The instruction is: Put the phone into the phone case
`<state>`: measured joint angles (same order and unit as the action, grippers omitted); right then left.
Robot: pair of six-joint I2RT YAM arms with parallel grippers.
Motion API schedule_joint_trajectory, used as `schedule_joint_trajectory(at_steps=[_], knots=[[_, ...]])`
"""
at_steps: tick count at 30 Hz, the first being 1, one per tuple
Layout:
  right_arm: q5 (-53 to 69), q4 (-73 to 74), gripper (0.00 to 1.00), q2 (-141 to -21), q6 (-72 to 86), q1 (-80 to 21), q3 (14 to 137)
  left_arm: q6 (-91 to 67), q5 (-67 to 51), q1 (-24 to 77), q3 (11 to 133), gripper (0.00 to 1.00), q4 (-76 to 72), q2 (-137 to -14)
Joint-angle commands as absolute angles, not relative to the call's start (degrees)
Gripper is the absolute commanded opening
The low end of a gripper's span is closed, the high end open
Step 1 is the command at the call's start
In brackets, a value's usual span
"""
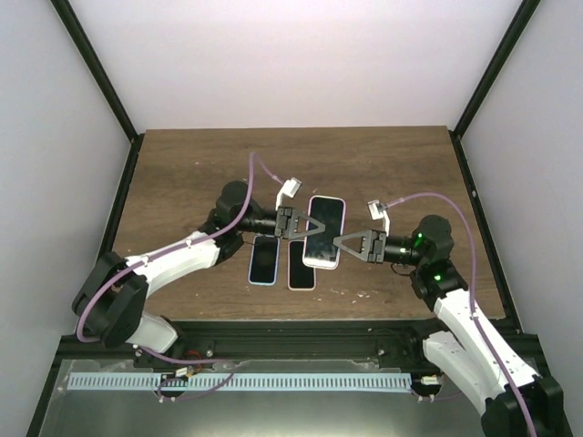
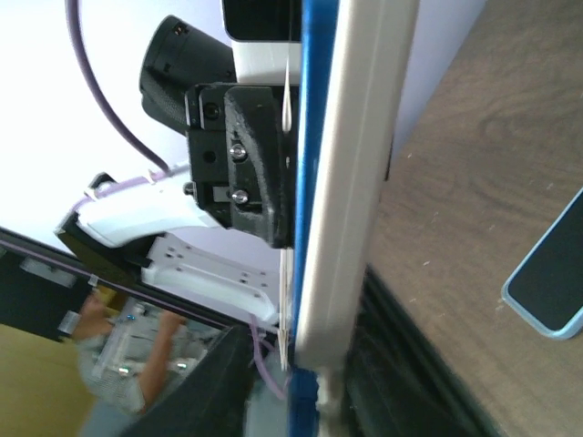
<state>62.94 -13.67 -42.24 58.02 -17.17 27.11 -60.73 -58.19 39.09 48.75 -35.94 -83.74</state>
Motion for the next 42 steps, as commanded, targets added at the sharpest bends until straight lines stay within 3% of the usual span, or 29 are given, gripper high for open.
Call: schedule_joint_trajectory(at_steps=[1, 3, 5, 15, 18, 22, 23, 26, 29, 33, 37, 40, 42], knots=[[69.1, -22.6, 0.37, -40.2, 60.4, -18.2, 30.4, -59.7, -53.0, 38.4, 48.0, 0.05, -34.7, -84.5], [69.9, -23.9, 0.52, -40.0, 62.1, -18.2, 29.4, -60.1, -52.0, 38.4, 48.2, 0.04, -35.2, -84.2], [69.4, -18.8, 0.58, -39.7, 59.8, -18.2, 29.6, -61.0, -51.2, 38.4, 48.2, 0.04, -37.1, -84.1], [69.6, -11.4, 0.60, -40.7, 56.1, -18.3, 27.8, -63.3, -48.8, 38.4, 49.6, 0.04, -42.5, -84.8], [69.6, -10.8, 0.46, -41.2, 55.7, -18.3, 28.2, -61.8, -48.4, 38.4, 50.4, 0.04, -40.4, -84.7], [69.6, -10.0, 0.06, -41.5, 56.2, -18.4, 28.0, -57.5, -46.8, 38.3, 51.1, 0.03, -35.6, -83.5], [69.5, -9.3, 0.01, -41.4, 56.5, -18.3, 27.9, -56.2, -46.2, 38.4, 51.3, 0.03, -34.1, -82.9], [68.1, -7.0, 0.01, -41.2, 57.7, -18.4, 27.8, -49.7, -42.3, 38.5, 52.4, 0.03, -26.5, -80.7], [66.5, -7.2, 0.03, -41.0, 60.9, -18.4, 27.4, -41.8, -38.0, 39.0, 54.1, 0.02, -16.8, -78.6], [66.0, -13.8, 0.30, -39.4, 64.9, -18.3, 25.3, -43.9, -38.0, 39.1, 53.2, 0.01, -19.2, -77.5], [66.7, -14.7, 0.50, -41.0, 63.6, -19.1, 24.5, -50.7, -39.5, 40.0, 52.1, 0.00, -28.0, -78.4], [66.3, -15.8, 0.52, -42.0, 63.1, -20.5, 24.5, -52.6, -40.0, 40.7, 52.5, 0.00, -30.3, -79.6], [65.8, -15.0, 0.39, -41.8, 62.0, -20.7, 24.7, -51.7, -39.7, 40.9, 52.9, 0.00, -29.3, -79.8]])
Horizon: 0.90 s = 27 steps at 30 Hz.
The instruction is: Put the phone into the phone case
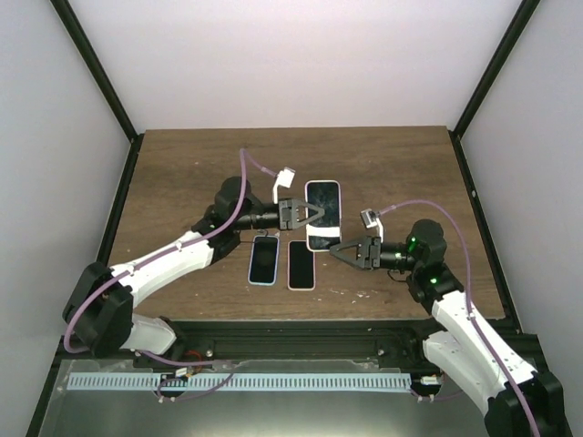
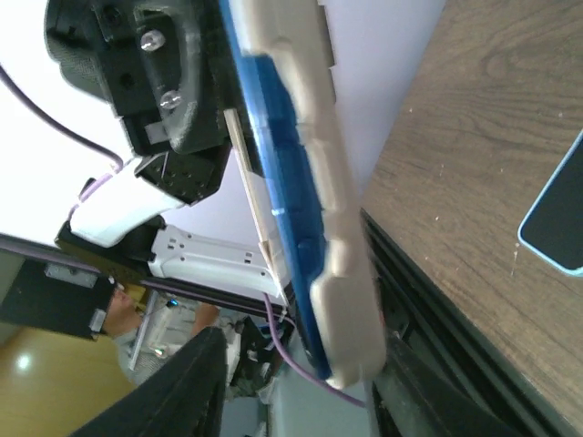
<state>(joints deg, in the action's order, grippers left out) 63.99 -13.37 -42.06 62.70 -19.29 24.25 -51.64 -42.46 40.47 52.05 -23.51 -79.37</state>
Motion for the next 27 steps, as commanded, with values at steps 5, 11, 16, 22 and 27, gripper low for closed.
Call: schedule_joint_trajectory(at_steps=[5, 11, 16, 22, 27], knots=[[61.7, -15.7, 0.01, -38.3, 64.9, -20.6, 22.8, -41.1, -35.6, 40.9, 53.8, 0.00, -16.7, -77.4], [60.4, -14.9, 0.16, -37.9, 63.2, -20.7, 23.6, -40.3, -38.1, 40.8, 54.2, 0.00, -13.1, -76.1], [54.4, -2.7, 0.52, -35.7, 51.8, -20.7, 29.0, -43.6, -42.7, 40.7, 51.9, 0.00, -16.8, -75.9], [53.5, 0.6, 0.79, -36.3, 46.4, -20.7, 33.4, -43.4, -51.4, 40.8, 49.7, 0.00, -18.5, -76.0], [50.7, 5.0, 0.85, -38.4, 42.8, -20.7, 37.7, -40.9, -56.2, 40.8, 46.9, 0.00, -14.9, -72.7]])
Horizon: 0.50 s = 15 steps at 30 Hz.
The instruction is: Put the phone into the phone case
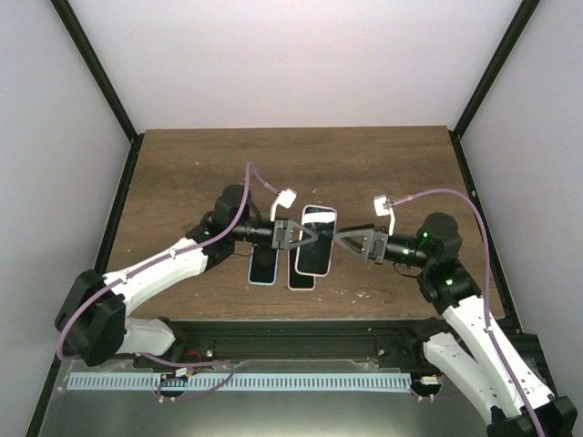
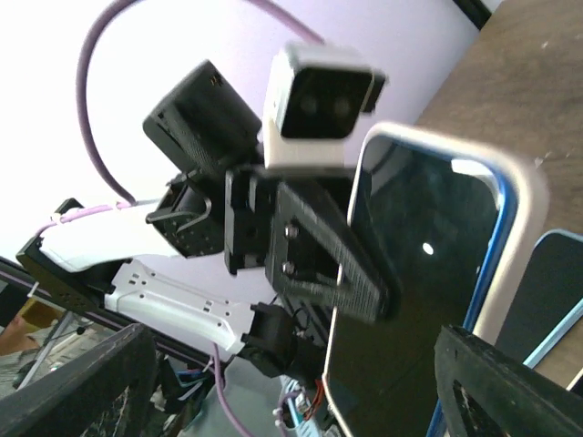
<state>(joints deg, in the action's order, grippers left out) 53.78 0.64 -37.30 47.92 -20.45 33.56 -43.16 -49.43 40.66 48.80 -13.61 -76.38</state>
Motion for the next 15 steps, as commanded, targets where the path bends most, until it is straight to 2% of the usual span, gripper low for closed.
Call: schedule_joint_trajectory(at_steps=[1, 5, 11, 13, 15], knots=[[51.0, 5.0, 0.84, -39.2, 42.8, -20.7, 38.2, -41.2, -57.0, 40.9, 46.0, 0.00, -15.1, -71.9], [53.1, 6.3, 0.80, -43.0, 41.9, -20.7, 39.6, -43.8, -58.5, 41.4, 43.0, 0.00, -18.9, -70.1], [58.4, 4.5, 0.81, -46.5, 40.7, -20.7, 40.2, -46.0, -60.3, 42.4, 42.8, 0.00, -23.8, -70.5], [60.6, 2.4, 0.76, -46.9, 41.6, -20.7, 39.6, -46.6, -61.1, 42.4, 43.5, 0.00, -24.8, -71.5], [62.2, -0.6, 0.66, -46.9, 43.3, -20.7, 38.5, -46.7, -61.1, 42.5, 44.1, 0.00, -24.8, -72.3]])
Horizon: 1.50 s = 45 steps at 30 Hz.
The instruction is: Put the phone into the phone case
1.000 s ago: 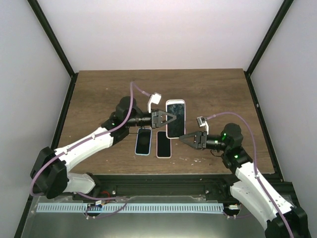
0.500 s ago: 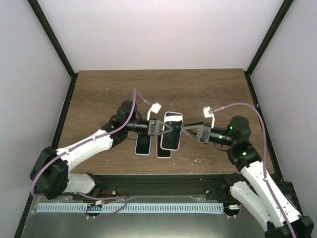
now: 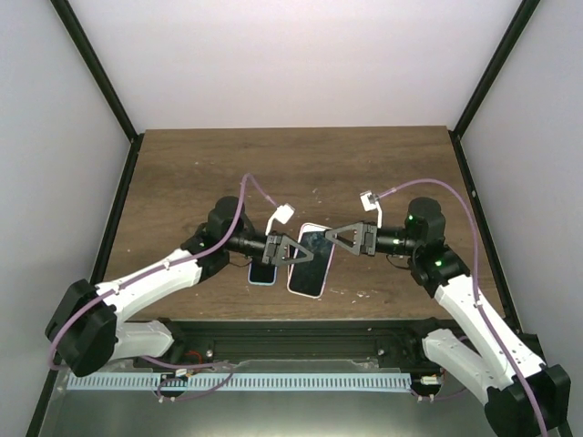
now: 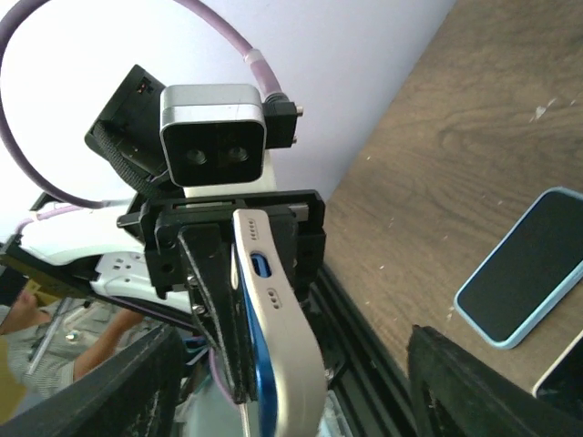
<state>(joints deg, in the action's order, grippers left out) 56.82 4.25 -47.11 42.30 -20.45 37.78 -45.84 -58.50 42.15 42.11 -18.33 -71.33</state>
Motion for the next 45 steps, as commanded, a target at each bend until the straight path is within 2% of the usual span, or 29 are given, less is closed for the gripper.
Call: schedule_joint_trajectory(at_steps=[1, 4, 8, 10, 12, 18, 19, 21, 24, 26, 28, 31, 33, 34, 35, 39, 42, 45], knots=[[62.9, -2.1, 0.61, -46.7, 44.3, -20.7, 37.9, -46.7, -61.0, 42.5, 44.2, 0.00, -24.7, -72.7], [63.6, -4.9, 0.46, -46.5, 46.7, -20.7, 36.5, -46.8, -60.6, 42.5, 44.4, 0.00, -24.7, -73.6], [63.3, -4.9, 0.20, -46.2, 47.9, -20.7, 36.5, -45.1, -58.7, 42.5, 44.5, 0.00, -22.4, -74.3], [62.7, -4.7, 0.06, -45.9, 49.0, -20.7, 36.6, -41.3, -55.6, 42.5, 45.3, 0.00, -15.8, -73.9], [61.5, -4.4, 0.01, -45.7, 50.8, -20.7, 36.6, -36.0, -50.7, 42.5, 47.4, 0.00, -6.3, -73.9], [57.2, -1.9, 0.01, -46.1, 53.7, -20.7, 36.1, -29.9, -44.1, 42.5, 52.2, 0.00, 6.2, -76.5], [57.2, -2.7, 0.04, -46.1, 54.2, -20.7, 35.7, -30.1, -44.1, 42.5, 52.3, 0.00, 6.3, -76.6], [58.5, -6.6, 0.15, -45.5, 55.8, -20.7, 33.9, -31.9, -45.1, 42.5, 52.2, 0.00, 4.3, -76.4], [61.3, -12.6, 0.39, -45.3, 57.9, -20.7, 30.9, -39.3, -47.0, 42.5, 49.8, 0.00, -4.4, -75.4], [63.2, -13.1, 0.45, -46.5, 56.7, -20.7, 30.2, -43.6, -48.2, 42.5, 48.3, 0.00, -10.8, -75.1], [63.7, -13.0, 0.44, -47.1, 56.1, -20.9, 29.6, -47.6, -49.3, 42.5, 47.2, 0.00, -18.2, -75.5], [63.5, -13.1, 0.31, -46.7, 55.9, -20.8, 29.3, -48.9, -50.0, 42.5, 47.8, 0.00, -19.6, -76.6], [63.5, -13.3, 0.17, -46.5, 56.0, -20.8, 29.3, -48.3, -49.0, 42.5, 47.9, 0.00, -18.8, -76.3], [63.3, -13.3, 0.06, -46.2, 56.1, -20.9, 29.3, -48.0, -48.3, 42.5, 47.9, 0.00, -18.4, -76.0], [62.8, -13.0, 0.01, -46.0, 56.2, -20.8, 29.2, -47.6, -47.6, 42.5, 48.1, 0.00, -17.4, -75.6], [63.1, -15.1, 0.02, -45.4, 57.8, -20.8, 28.7, -45.9, -45.6, 42.5, 49.8, 0.00, -14.1, -74.7], [64.5, -16.7, 0.39, -45.1, 58.0, -20.9, 28.2, -49.1, -45.5, 42.5, 49.7, 0.00, -18.2, -74.1], [64.8, -17.3, 0.51, -44.7, 57.9, -21.9, 27.2, -50.8, -44.1, 42.5, 50.3, 0.00, -19.7, -73.8]])
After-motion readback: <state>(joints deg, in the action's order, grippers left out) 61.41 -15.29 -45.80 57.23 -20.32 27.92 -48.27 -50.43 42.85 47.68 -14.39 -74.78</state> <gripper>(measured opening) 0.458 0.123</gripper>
